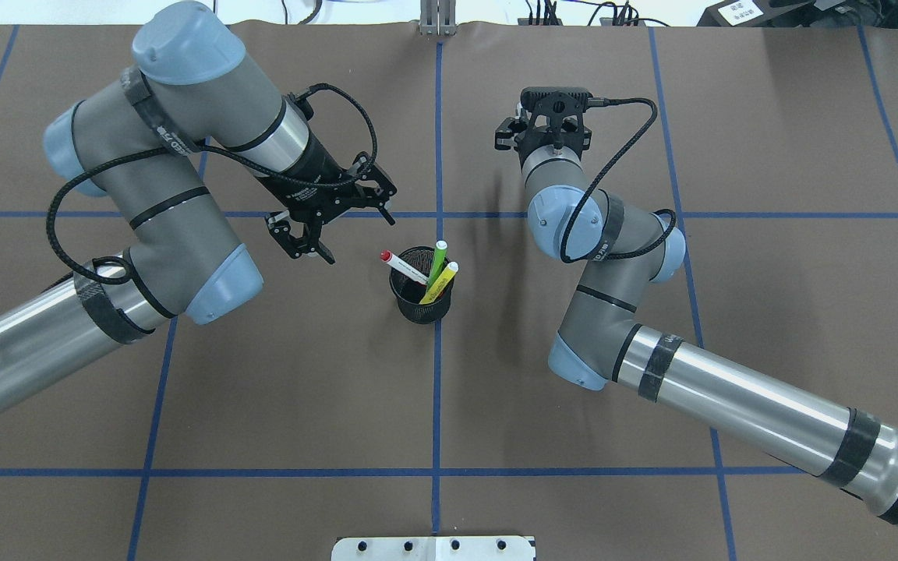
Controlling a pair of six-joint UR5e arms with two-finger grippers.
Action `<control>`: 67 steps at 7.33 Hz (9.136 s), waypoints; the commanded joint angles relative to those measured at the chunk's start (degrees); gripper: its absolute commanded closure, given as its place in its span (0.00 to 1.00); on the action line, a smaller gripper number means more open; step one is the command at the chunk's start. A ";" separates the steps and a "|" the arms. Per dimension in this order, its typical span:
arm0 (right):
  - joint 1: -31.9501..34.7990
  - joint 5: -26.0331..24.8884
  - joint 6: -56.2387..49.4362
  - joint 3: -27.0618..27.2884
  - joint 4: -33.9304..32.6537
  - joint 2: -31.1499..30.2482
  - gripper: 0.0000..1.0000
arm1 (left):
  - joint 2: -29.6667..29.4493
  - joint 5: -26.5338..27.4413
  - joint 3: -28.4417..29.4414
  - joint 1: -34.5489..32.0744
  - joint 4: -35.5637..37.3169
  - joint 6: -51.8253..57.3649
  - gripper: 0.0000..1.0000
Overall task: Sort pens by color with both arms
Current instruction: 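Lower the blue marker with the right gripper while the left gripper nears the cup, then pull the red-capped marker out with the left gripper while the right arm withdraws, then carry the red marker beside the blue marker with the left gripper, then release the red marker and withdraw the left gripper, then move the right gripper down over the cup to the green highlighter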
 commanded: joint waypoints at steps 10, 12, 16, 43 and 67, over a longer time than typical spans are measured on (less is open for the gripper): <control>12.82 27.15 -10.72 26.28 0.37 -19.99 0.00 | -0.96 2.06 3.61 2.41 -7.10 -0.20 1.00; 13.61 27.59 -10.81 27.69 0.29 -20.44 0.00 | -0.43 1.97 -3.12 -0.30 -6.76 -0.28 1.00; 20.02 40.22 -9.68 36.55 -0.32 -30.69 0.00 | 0.54 11.03 -9.93 -9.37 -6.58 0.24 1.00; 13.13 65.61 15.38 37.89 -27.53 -10.81 0.01 | 0.13 20.66 -0.13 -9.77 -6.07 19.44 0.01; 0.87 54.49 -7.12 12.67 -40.50 11.90 0.67 | 14.78 8.12 -6.94 -19.04 -5.97 31.71 0.01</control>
